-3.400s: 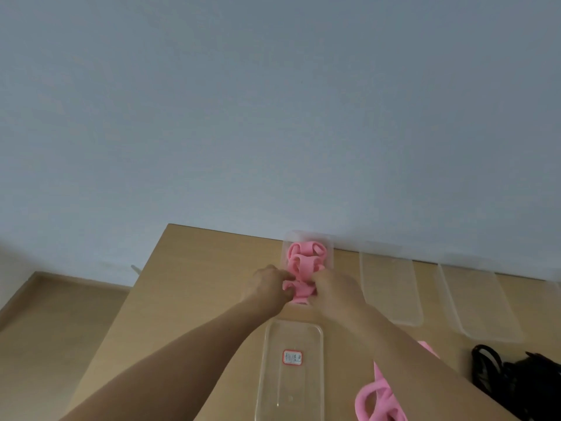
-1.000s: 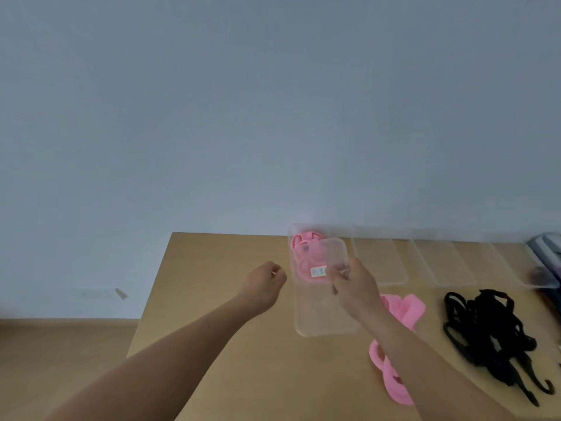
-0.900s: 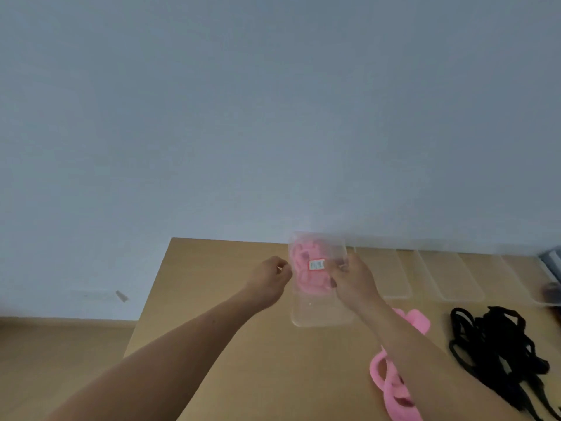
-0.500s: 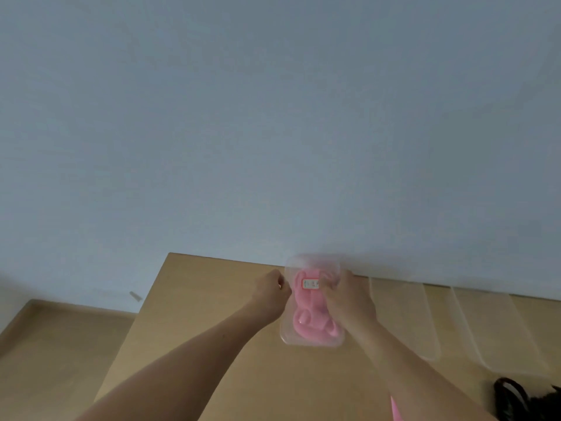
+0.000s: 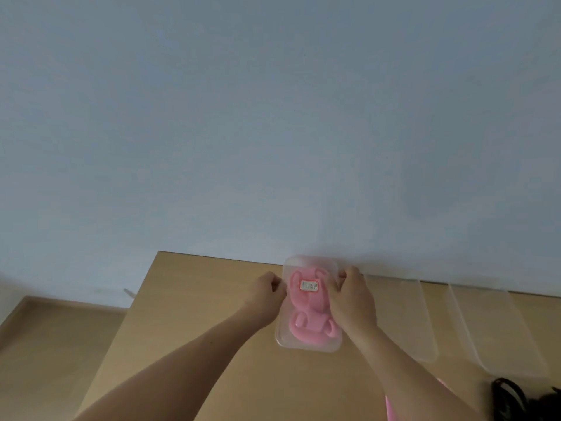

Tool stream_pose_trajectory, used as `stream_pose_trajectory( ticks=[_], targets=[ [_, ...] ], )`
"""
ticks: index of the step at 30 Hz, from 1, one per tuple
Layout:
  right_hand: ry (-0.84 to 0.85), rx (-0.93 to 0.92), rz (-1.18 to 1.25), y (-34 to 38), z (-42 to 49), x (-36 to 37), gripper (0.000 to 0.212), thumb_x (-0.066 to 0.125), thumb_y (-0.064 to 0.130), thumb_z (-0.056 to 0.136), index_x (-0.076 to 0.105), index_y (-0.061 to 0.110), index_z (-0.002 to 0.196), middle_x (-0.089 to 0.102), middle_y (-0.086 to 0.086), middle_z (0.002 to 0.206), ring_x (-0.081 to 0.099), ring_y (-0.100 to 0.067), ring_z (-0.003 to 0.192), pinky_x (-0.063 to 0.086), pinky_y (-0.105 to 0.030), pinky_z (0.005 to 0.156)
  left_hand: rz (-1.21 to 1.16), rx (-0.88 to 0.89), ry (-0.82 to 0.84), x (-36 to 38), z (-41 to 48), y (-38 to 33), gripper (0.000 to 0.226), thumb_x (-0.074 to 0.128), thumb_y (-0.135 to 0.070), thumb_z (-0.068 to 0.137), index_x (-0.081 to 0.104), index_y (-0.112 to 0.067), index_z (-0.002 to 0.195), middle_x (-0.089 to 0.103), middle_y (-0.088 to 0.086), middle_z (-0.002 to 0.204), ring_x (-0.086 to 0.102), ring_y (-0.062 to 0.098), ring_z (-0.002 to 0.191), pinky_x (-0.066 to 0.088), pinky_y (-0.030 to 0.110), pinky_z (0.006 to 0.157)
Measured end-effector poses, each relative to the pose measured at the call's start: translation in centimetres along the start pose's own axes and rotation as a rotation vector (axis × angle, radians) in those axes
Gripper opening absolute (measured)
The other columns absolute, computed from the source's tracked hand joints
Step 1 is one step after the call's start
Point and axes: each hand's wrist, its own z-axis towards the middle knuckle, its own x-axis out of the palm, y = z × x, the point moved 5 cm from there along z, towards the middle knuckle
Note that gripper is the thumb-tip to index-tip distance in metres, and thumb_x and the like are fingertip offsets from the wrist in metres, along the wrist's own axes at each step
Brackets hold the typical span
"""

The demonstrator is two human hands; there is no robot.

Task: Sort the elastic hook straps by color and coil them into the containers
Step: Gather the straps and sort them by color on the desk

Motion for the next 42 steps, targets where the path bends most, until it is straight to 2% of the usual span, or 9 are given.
stream_pose_trajectory(
  ticks=[18, 22, 24, 28, 31, 33, 37, 39, 42],
  targets=[
    [0.018, 0.008, -0.101, -0.3, 0.7, 0.4, 0.03, 0.044, 0.046, 0.099, 0.048, 0.019, 0.11, 0.062, -0.008, 0.108, 0.062, -0.033, 0.096, 0.04, -0.035, 0.068, -0.306, -0.186, 0.089, 0.3, 0.4, 1.3, 0.011, 0.062, -0.024, 0.095, 0.058, -0.014, 0.098, 0.062, 0.003, 0.085, 0.057, 0.015, 0.062, 0.043, 0.026, 0.054],
    [0.007, 0.008, -0.105, -0.3, 0.5, 0.3, 0.031, 0.044, 0.047, 0.098, 0.048, 0.018, 0.108, 0.061, -0.009, 0.107, 0.063, -0.033, 0.096, 0.039, -0.033, 0.067, 0.125, 0.108, -0.146, 0.2, 0.7, -0.2, 0.054, 0.064, -0.016, 0.09, 0.043, -0.024, 0.14, 0.045, 0.002, 0.129, 0.049, 0.021, 0.116, 0.044, 0.031, 0.092],
    [0.004, 0.001, -0.112, -0.1, 0.4, 0.1, 0.037, 0.044, 0.053, 0.097, 0.049, 0.018, 0.109, 0.061, -0.008, 0.107, 0.063, -0.033, 0.096, 0.037, -0.033, 0.067, 0.419, 0.38, -0.177, 1.1, -0.4, -2.3, 0.063, 0.073, -0.014, 0.079, 0.051, -0.021, 0.137, 0.043, 0.006, 0.142, 0.041, 0.027, 0.131, 0.042, 0.035, 0.101],
    [0.014, -0.013, -0.166, 0.0, 0.7, 0.0, 0.042, 0.041, 0.058, 0.096, 0.048, 0.018, 0.107, 0.062, -0.007, 0.104, 0.064, -0.031, 0.093, 0.036, -0.032, 0.064, 0.814, 0.778, -0.157, 3.3, -1.7, -3.9, 0.057, 0.093, -0.023, 0.035, 0.073, -0.007, 0.085, 0.07, 0.009, 0.095, 0.069, 0.027, 0.092, 0.058, 0.032, 0.073],
    [0.008, -0.024, -0.189, 0.1, 0.8, -0.1, 0.043, 0.04, 0.059, 0.096, 0.047, 0.018, 0.105, 0.064, -0.008, 0.102, 0.064, -0.033, 0.093, 0.036, -0.033, 0.064, 0.833, 0.84, -0.204, 3.8, -2.1, -4.7, 0.025, 0.064, -0.021, 0.07, 0.074, -0.002, 0.084, 0.07, 0.012, 0.085, 0.071, 0.029, 0.084, 0.06, 0.034, 0.066],
    [-0.004, -0.033, -0.186, 0.3, 0.7, -0.1, 0.043, 0.041, 0.06, 0.095, 0.048, 0.018, 0.105, 0.065, -0.007, 0.1, 0.065, -0.033, 0.092, 0.036, -0.032, 0.063, 0.909, 0.8, -0.155, 5.2, -2.2, -4.7, 0.043, 0.042, -0.027, 0.085, 0.074, 0.0, 0.099, 0.071, 0.015, 0.083, 0.07, 0.036, 0.096, 0.059, 0.044, 0.083],
    [0.001, -0.037, -0.179, 0.2, 0.6, 0.0, 0.042, 0.041, 0.059, 0.096, 0.048, 0.019, 0.106, 0.065, -0.005, 0.1, 0.065, -0.031, 0.091, 0.038, -0.032, 0.063, 0.9, 0.561, -0.096, 6.4, -1.9, -3.8, 0.06, 0.03, -0.039, 0.096, 0.059, 0.002, 0.13, 0.063, 0.026, 0.125, 0.046, 0.044, 0.134, 0.035, 0.054, 0.112],
    [0.015, -0.045, -0.196, 0.2, 0.9, -0.1, 0.039, 0.042, 0.055, 0.097, 0.049, 0.019, 0.108, 0.066, -0.005, 0.099, 0.066, -0.03, 0.09, 0.038, -0.032, 0.062, 0.888, 0.52, -0.077, 6.6, -1.4, -3.1, 0.071, 0.01, -0.044, 0.099, 0.023, 0.0, 0.152, 0.015, 0.022, 0.161, 0.0, 0.035, 0.152, 0.002, 0.046, 0.123],
    [0.051, -0.078, -0.252, 0.3, 1.7, -0.2, 0.032, 0.043, 0.048, 0.099, 0.05, 0.018, 0.107, 0.067, -0.007, 0.095, 0.065, -0.03, 0.087, 0.037, -0.031, 0.062, 0.929, 0.56, -0.038, 7.3, -0.8, -2.4, 0.07, -0.007, -0.047, 0.096, -0.013, -0.008, 0.154, -0.022, 0.009, 0.162, -0.033, 0.023, 0.145, -0.022, 0.04, 0.118]
  ],
)
